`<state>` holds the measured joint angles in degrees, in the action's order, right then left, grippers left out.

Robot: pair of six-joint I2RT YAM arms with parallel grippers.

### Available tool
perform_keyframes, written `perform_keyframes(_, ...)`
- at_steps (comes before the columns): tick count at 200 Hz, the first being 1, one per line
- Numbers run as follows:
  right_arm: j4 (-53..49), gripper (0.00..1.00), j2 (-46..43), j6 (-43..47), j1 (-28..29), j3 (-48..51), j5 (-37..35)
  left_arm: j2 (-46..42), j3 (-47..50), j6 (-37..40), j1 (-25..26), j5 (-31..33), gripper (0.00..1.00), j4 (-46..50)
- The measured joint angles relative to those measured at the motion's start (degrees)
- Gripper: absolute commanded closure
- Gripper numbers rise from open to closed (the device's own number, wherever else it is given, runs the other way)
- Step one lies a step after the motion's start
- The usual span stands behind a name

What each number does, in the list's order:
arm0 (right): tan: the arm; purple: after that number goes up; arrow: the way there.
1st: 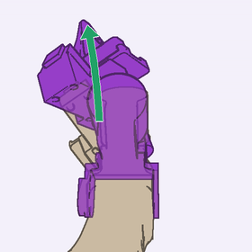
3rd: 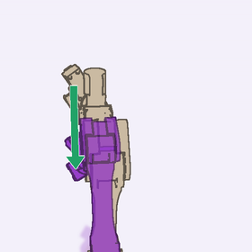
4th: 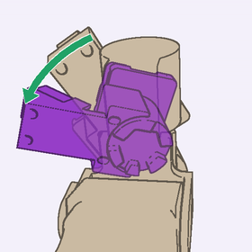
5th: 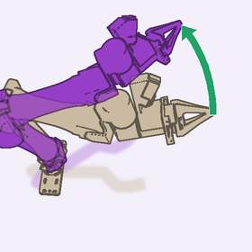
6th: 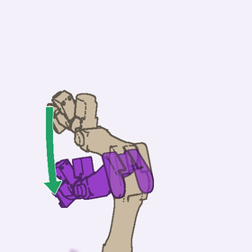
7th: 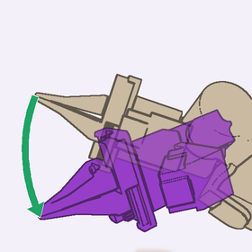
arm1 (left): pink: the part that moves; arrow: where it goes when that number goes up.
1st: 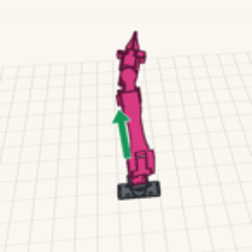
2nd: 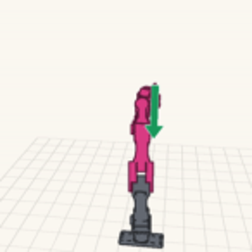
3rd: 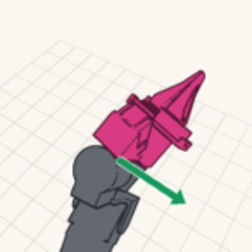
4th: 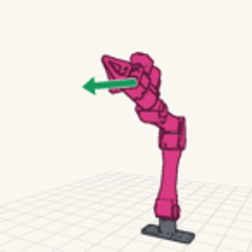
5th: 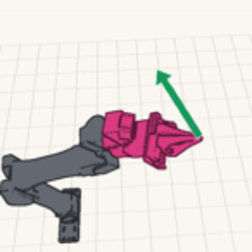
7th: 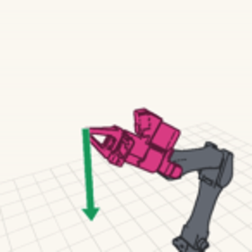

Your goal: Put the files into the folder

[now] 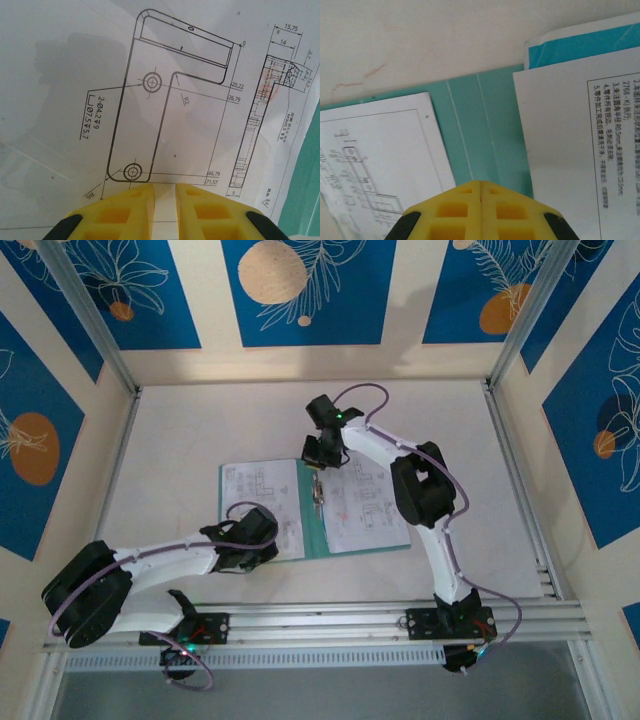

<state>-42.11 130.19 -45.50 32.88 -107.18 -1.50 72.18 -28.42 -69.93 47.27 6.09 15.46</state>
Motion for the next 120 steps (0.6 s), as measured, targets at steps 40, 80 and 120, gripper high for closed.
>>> perform_keyframes(40, -1.51, 0.95, 1.40, 1.16, 0.11, -0.50, 0.00, 0.00, 0.00, 0.00, 0.00, 0.00, 0.81, 0.00)
perform_keyframes(80, -2.08, 0.95, 1.40, 2.19, 0.11, -0.50, 0.04, 0.00, 0.02, 0.00, 0.00, -0.02, 0.81, 0.00)
perform_keyframes(120, -2.10, 0.96, 1.40, 3.06, 0.11, -0.50, 0.46, 0.00, 0.00, -0.02, 0.00, -0.02, 0.81, 0.00)
